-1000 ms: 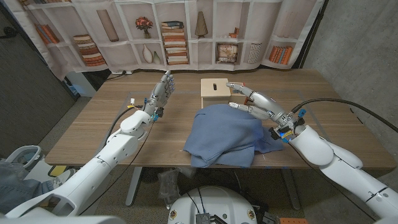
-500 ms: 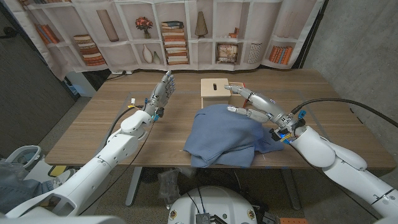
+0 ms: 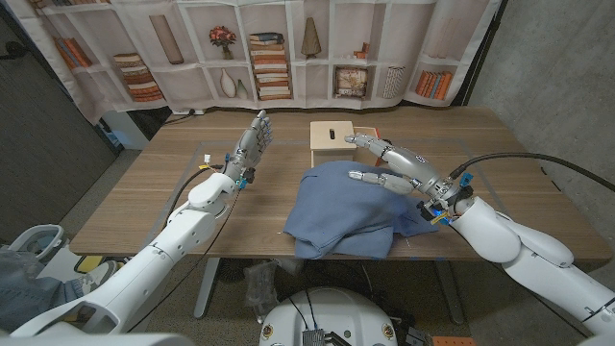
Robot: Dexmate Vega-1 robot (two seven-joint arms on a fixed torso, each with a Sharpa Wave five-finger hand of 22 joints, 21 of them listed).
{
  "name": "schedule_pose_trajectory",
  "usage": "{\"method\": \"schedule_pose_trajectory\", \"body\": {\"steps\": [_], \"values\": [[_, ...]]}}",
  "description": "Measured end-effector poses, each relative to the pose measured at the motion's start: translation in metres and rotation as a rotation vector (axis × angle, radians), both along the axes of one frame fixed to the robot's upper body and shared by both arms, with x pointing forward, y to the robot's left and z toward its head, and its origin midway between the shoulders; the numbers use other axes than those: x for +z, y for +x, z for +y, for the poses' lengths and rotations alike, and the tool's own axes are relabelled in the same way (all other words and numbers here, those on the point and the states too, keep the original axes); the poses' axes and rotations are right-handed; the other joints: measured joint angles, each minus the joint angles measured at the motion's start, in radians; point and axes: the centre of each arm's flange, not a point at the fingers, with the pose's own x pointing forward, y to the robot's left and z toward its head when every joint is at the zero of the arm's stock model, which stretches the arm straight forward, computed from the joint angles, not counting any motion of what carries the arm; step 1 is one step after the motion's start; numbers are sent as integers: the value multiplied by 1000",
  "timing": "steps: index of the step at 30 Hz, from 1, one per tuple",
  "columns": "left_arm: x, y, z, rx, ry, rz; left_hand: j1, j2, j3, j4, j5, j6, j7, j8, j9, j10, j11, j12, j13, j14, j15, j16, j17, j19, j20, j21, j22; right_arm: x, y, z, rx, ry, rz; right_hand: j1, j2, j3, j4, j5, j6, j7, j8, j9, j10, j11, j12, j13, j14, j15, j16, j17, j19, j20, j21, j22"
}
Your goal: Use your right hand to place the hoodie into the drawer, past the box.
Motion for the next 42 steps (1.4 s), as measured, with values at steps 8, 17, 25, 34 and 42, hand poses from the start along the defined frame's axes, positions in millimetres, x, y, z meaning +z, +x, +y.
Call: {"method": "schedule_pose_trajectory", "body": {"steps": [8,17,25,34,42], "values": [[-2,-1,-1,-1,-2,-1,0,0,0,0,0,0,0,0,0,0,0,0,0,0,0,0,0,0,0,0,0,0,-1,3,-26,-31,-5,4,-4,0,0,8,0,0,0,0,-2,2,0,0,0,0,0,0,0,0,-7,0],[-1,-2,-1,-2,-2,-5,0,0,-4,-4,-3,0,0,0,0,0,0,0,0,0,0,0,0,0,0,0,0,-2,1,8,-51,-70,7,9,-9,0,0,8,0,0,0,0,-1,1,0,0,-10,0,0,0,0,0,-11,0],[-1,-1,0,-5,-2,-8,0,0,-4,-4,-4,0,0,0,0,0,0,0,0,0,0,0,0,0,0,0,0,-2,2,12,-73,-99,20,9,-9,0,0,8,0,0,8,0,-1,1,0,0,-14,-4,0,0,0,0,-15,0],[7,4,-1,-36,3,-9,0,0,-8,0,-4,0,0,0,0,0,0,0,0,0,0,0,0,0,0,0,0,-2,0,23,-77,-143,50,9,-9,0,0,8,0,0,8,0,-1,1,0,0,-16,-6,0,0,0,0,-18,0],[19,5,-9,-53,31,-5,0,0,-8,0,-4,0,0,0,0,0,0,0,0,0,0,0,0,0,0,0,0,-7,5,26,-63,-162,116,13,-13,-3,3,15,0,0,8,0,-1,1,0,0,-18,-7,0,0,0,0,-22,0]]}}
